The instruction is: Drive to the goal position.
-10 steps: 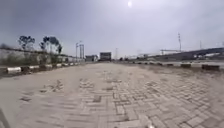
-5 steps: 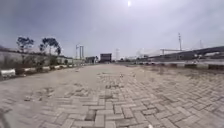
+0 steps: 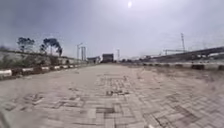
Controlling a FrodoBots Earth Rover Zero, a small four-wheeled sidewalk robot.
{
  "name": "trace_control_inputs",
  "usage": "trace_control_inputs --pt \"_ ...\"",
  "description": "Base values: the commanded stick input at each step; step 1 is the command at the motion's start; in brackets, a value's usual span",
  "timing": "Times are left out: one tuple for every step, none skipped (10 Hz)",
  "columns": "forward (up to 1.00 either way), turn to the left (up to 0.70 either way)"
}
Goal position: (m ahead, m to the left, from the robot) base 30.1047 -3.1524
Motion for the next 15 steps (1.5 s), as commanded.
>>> trace_control_inputs --pt "1.00 0.00" --pt "1.00 0.00" --pt "1.00 0.00" --pt "1.00 0.01" --pt "1.00 0.03" --pt "1.00 0.27" --pt "1.00 0.29" --pt "1.00 0.00" --pt "1.00 0.00" --pt "1.00 0.00" --pt "1.00 0.00" --pt "1.00 0.00" --pt "1.00 0.00" --pt "1.00 0.00" --pt "1.00 0.00"
